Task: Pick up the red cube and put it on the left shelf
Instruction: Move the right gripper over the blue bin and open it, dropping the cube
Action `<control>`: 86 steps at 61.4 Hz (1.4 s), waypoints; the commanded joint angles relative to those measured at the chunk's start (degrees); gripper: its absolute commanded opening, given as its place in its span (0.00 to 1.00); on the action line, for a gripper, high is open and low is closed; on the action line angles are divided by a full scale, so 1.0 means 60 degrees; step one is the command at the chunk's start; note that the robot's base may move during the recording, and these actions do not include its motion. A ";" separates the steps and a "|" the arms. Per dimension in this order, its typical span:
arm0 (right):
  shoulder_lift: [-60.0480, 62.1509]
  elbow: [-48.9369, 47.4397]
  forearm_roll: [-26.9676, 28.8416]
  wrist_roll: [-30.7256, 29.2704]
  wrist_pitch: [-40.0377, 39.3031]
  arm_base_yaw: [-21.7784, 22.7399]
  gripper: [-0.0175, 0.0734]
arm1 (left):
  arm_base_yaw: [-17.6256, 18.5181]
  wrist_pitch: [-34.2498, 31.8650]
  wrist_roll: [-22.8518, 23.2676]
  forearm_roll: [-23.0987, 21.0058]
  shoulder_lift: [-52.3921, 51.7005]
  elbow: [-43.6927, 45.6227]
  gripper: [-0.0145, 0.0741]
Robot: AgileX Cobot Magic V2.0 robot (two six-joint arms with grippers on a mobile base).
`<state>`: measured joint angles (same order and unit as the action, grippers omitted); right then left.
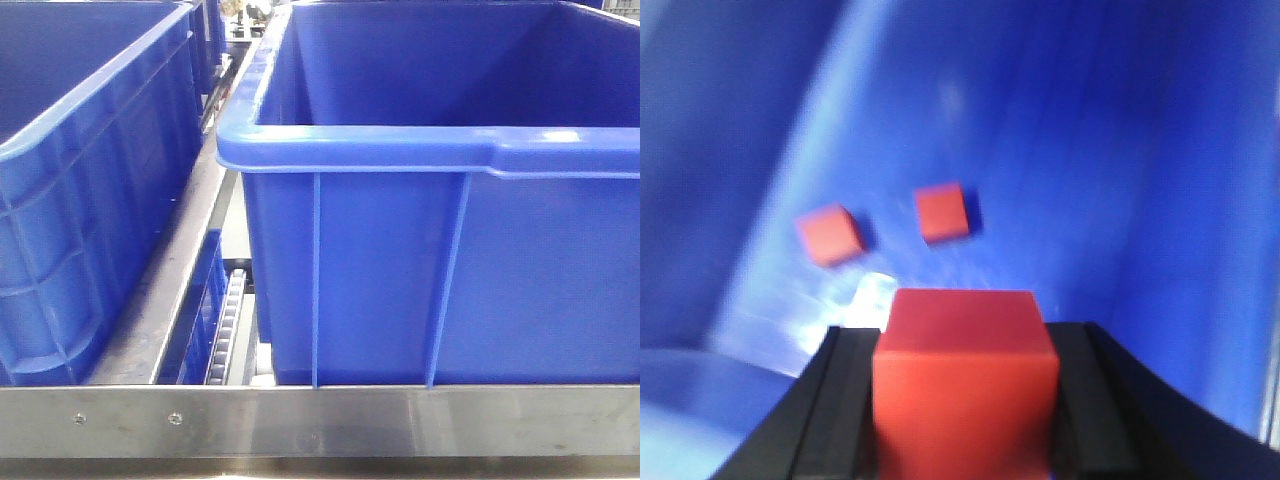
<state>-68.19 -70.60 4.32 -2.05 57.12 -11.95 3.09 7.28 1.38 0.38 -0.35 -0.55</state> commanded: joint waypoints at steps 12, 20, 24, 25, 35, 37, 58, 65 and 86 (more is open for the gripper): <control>-0.2083 -0.0501 -0.0522 -0.0216 -0.0384 0.0004 0.40 | 0.0041 -0.0838 0.0008 -0.0064 -0.0142 -0.0221 0.28; -0.2816 -0.0501 -0.0644 -0.0321 -0.0423 0.0004 0.40 | 0.0041 -0.0838 0.0008 -0.0064 -0.0142 -0.0221 0.28; -0.3067 -0.0501 -0.0720 -0.0321 -0.0494 0.0004 0.40 | 0.0041 -0.0838 0.0008 -0.0064 -0.0142 -0.0221 0.28; -0.3145 -0.0501 -0.0720 -0.0321 -0.0510 0.0004 0.40 | 0.0041 -0.0838 0.0008 -0.0064 -0.0142 -0.0221 0.28; -0.3689 -0.0501 -0.0720 -0.0321 -0.0513 0.0004 0.40 | 0.0041 -0.0838 0.0008 -0.0064 -0.0142 -0.0221 0.28; -0.3777 -0.0501 -0.0720 -0.0321 -0.0502 0.0004 0.40 | 0.0041 -0.0838 0.0008 -0.0064 -0.0142 -0.0221 0.28; -0.4511 -0.0501 -0.0720 -0.0321 -0.0540 0.0004 0.40 | 0.0041 -0.0838 0.0008 -0.0064 -0.0142 -0.0221 0.28; -0.4661 -0.0501 -0.0720 -0.0321 -0.0588 0.0004 0.40 | 0.0041 -0.0838 0.0008 -0.0064 -0.0142 -0.0221 0.28; -0.4952 -0.0501 -0.0720 -0.0321 -0.0312 0.0004 0.58 | 0.0041 -0.0838 0.0008 -0.0064 -0.0142 -0.0221 0.28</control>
<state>-100.20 -71.86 0.52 -3.44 55.08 -11.95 3.09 7.28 1.38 0.38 -0.35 -0.55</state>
